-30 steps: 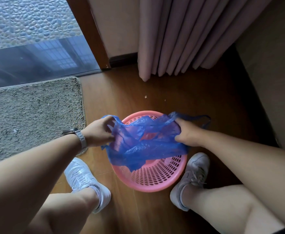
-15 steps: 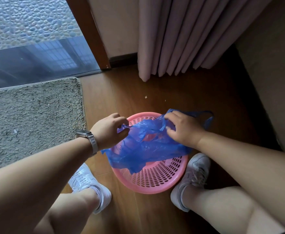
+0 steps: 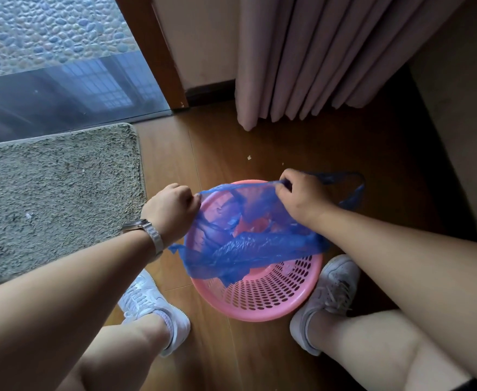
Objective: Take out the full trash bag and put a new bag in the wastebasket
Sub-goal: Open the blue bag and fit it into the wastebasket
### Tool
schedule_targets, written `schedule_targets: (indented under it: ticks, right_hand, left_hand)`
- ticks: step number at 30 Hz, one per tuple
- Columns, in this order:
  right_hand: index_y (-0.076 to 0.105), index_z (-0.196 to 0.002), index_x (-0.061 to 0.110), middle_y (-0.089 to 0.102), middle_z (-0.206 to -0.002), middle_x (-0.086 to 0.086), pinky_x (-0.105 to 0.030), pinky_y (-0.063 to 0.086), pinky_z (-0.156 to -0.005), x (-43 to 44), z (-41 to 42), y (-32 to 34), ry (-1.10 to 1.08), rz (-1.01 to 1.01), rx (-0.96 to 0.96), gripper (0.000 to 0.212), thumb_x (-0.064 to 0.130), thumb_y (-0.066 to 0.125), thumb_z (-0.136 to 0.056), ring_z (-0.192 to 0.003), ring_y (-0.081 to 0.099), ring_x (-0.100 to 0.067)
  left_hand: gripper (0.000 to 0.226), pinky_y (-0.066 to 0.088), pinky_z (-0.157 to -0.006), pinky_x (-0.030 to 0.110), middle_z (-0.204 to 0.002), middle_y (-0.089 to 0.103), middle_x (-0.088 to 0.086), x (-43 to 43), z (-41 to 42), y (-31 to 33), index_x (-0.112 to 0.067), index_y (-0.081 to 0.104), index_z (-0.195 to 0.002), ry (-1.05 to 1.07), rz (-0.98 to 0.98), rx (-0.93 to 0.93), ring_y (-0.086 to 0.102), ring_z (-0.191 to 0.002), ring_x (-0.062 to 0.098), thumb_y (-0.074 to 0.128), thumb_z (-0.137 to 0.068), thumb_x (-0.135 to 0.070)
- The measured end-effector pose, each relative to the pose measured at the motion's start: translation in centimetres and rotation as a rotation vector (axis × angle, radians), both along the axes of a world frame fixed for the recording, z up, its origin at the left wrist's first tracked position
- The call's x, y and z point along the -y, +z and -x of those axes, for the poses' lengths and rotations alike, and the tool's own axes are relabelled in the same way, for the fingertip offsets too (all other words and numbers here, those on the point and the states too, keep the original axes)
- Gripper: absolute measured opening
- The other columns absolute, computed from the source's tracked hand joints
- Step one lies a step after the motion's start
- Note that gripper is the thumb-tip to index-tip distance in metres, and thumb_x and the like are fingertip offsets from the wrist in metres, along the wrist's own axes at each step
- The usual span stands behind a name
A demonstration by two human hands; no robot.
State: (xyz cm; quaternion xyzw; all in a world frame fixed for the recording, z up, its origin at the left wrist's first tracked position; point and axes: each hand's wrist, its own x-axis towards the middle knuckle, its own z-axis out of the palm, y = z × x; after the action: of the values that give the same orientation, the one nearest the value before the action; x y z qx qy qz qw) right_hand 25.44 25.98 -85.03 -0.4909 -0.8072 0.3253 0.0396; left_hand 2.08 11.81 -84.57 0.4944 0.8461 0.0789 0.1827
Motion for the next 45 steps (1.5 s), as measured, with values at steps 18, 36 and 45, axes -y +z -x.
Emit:
schedule_targets:
  ticks: [18,36,45]
  right_hand:
    - [0.060,-0.103,0.017,0.061,-0.099,0.002,-0.030,0.047,-0.071,-1.1,0.0,-3.1,-0.169,0.352,0.185,0.015,0.022,0.059,-0.088,-0.090,0.059,-0.021]
    - [0.053,-0.104,0.022,0.053,-0.107,-0.001,-0.041,0.052,-0.075,1.9,0.1,1.5,0.416,0.000,0.325,0.019,0.024,0.059,-0.086,-0.096,0.055,-0.024]
    - [0.050,-0.070,0.019,0.054,-0.073,0.000,-0.028,0.036,-0.052,-0.4,0.3,-0.5,0.221,0.277,0.284,0.013,0.020,0.058,-0.081,-0.067,0.054,-0.023]
  left_hand:
    - [0.020,0.030,-0.049,0.024,-0.063,0.057,-0.006,-0.1,0.9,-2.6,-0.021,0.054,-0.063,-0.013,0.262,0.207,0.055,-0.067,0.023,0.066,-0.077,-0.028]
    - [0.028,0.050,-0.075,0.040,-0.112,0.059,0.008,0.3,-4.1,-0.3,-0.020,0.052,-0.117,-0.336,0.117,0.123,0.059,-0.097,0.035,0.056,-0.089,-0.020]
    - [0.028,0.028,-0.054,0.032,-0.079,0.061,0.011,-2.4,-1.7,-1.2,-0.024,0.034,-0.079,-0.278,0.069,0.104,0.057,-0.070,0.038,0.060,-0.088,-0.025]
